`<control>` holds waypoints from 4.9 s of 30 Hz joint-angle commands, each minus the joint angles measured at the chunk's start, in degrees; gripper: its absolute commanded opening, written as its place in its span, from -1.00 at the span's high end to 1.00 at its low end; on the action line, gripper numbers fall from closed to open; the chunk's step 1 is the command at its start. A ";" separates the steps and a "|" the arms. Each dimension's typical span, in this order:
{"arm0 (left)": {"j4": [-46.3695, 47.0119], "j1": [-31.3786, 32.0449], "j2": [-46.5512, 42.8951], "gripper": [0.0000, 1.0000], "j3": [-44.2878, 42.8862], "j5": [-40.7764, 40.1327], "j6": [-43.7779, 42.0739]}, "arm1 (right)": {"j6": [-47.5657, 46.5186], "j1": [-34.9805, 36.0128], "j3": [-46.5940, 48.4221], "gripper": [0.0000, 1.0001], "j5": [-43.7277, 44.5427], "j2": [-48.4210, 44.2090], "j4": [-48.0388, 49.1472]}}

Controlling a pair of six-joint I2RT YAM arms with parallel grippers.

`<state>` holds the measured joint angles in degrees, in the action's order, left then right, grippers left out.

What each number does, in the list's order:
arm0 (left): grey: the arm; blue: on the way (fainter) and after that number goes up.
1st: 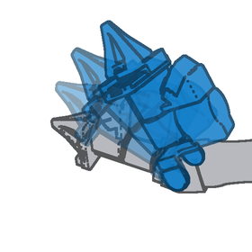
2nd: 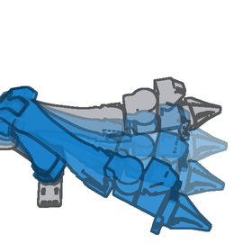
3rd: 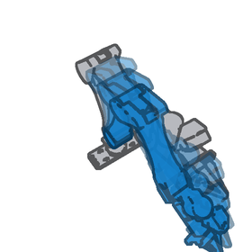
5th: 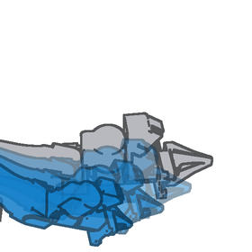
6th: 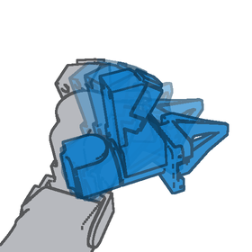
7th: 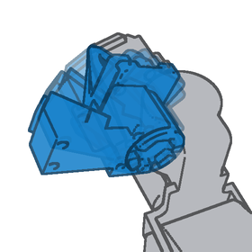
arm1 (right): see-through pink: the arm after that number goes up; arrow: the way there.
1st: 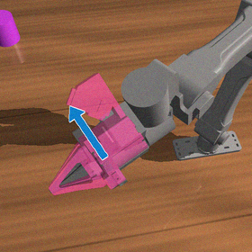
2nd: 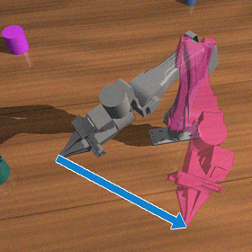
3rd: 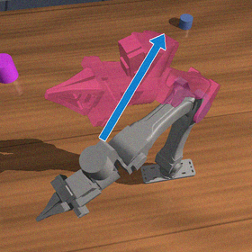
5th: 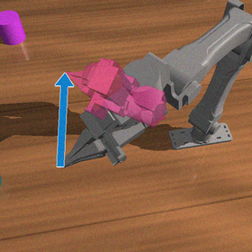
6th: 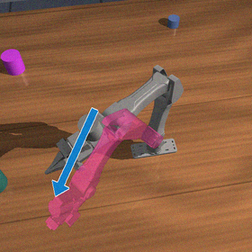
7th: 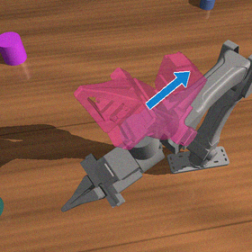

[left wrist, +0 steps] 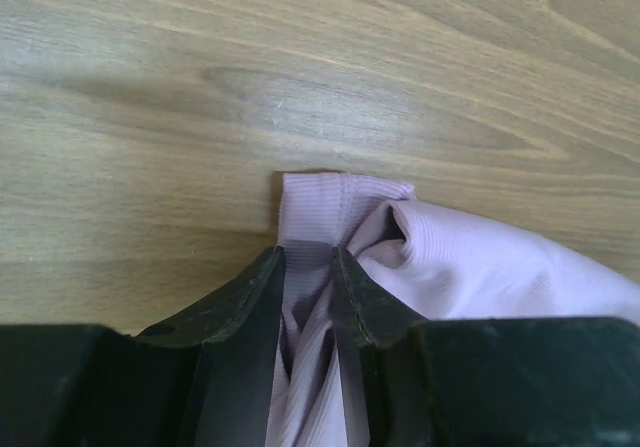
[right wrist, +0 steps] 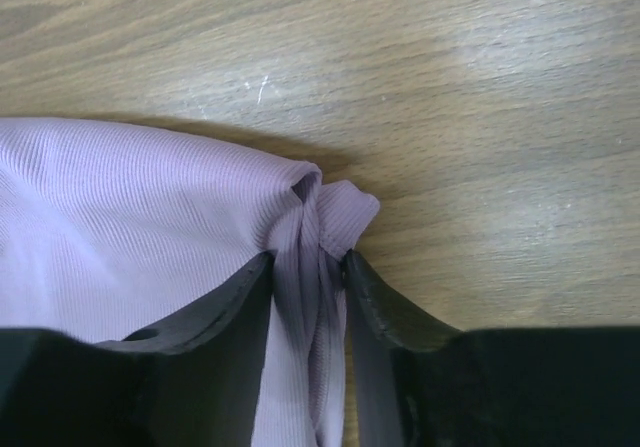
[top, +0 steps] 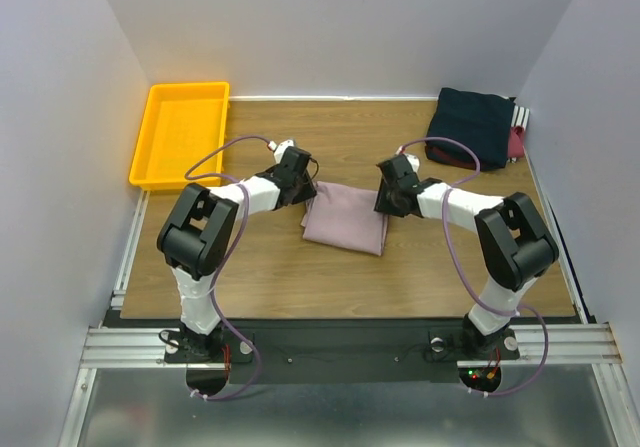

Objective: Fold and stack the tank tops
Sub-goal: Neatly place the folded tank top to the corner

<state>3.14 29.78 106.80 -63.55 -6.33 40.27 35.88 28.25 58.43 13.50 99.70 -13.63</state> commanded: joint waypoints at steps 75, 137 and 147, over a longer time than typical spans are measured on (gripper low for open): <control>-1.99 8.36 -7.14 1.00 10.47 -7.21 3.41 | 7.90 -1.71 -10.28 0.12 -4.36 2.43 20.75; -16.76 -3.59 -17.42 0.46 -6.94 15.38 -16.72 | -57.07 -24.81 83.61 0.99 27.20 41.90 -3.16; -16.41 -3.59 -16.45 0.49 -6.76 16.08 -16.37 | -47.40 -31.32 74.12 0.99 22.90 35.66 -3.33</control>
<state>-15.05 26.50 90.54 -70.83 8.67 24.47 -16.51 -0.38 134.69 37.58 142.23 -19.92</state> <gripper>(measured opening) 0.262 0.202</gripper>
